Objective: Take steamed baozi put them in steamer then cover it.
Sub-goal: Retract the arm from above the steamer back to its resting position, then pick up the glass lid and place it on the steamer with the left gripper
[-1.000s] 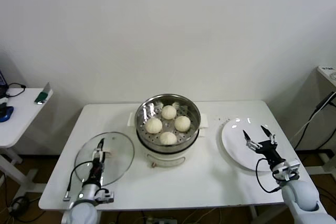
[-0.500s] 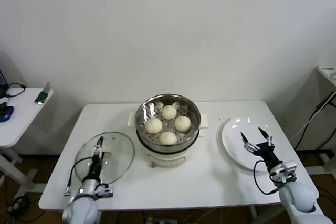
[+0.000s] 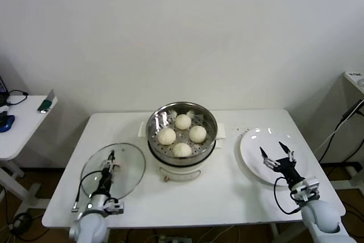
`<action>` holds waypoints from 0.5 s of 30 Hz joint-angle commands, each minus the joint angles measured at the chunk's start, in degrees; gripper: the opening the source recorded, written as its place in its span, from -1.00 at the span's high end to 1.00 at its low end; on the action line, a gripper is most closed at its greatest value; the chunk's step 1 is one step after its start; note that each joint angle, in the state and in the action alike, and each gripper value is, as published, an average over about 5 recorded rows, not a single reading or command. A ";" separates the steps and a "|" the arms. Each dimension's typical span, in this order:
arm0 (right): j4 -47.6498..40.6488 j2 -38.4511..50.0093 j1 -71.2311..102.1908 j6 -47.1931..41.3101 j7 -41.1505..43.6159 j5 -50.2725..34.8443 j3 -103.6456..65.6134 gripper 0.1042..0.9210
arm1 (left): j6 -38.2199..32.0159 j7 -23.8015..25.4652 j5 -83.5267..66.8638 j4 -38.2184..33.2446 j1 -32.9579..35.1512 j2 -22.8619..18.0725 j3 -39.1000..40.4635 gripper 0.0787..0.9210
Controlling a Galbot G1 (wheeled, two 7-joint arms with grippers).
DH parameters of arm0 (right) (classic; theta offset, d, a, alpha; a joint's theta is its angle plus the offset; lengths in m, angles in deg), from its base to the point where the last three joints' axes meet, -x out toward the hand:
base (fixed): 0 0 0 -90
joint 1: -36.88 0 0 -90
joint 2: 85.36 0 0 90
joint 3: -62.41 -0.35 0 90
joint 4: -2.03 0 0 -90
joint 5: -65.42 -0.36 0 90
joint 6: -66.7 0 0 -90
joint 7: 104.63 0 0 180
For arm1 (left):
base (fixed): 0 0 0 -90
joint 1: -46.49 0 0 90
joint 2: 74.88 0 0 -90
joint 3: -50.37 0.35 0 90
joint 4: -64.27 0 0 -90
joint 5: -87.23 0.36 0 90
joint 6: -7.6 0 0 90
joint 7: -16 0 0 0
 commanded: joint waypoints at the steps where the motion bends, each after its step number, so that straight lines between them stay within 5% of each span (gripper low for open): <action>1: -0.70 -0.24 -0.23 0.24 0.23 0.70 -0.14 -0.76 | -0.67 0.99 -2.03 -0.68 -0.07 0.32 0.03 0.29; 8: -1.29 -0.21 -0.70 0.47 0.51 0.95 -0.17 -0.76 | -1.19 2.17 -4.96 -5.70 1.71 1.42 -0.11 0.75; 15: -1.48 1.29 -1.14 0.46 0.49 0.78 -0.10 -0.76 | 0.47 3.29 -11.26 -17.48 8.25 4.91 -0.29 0.83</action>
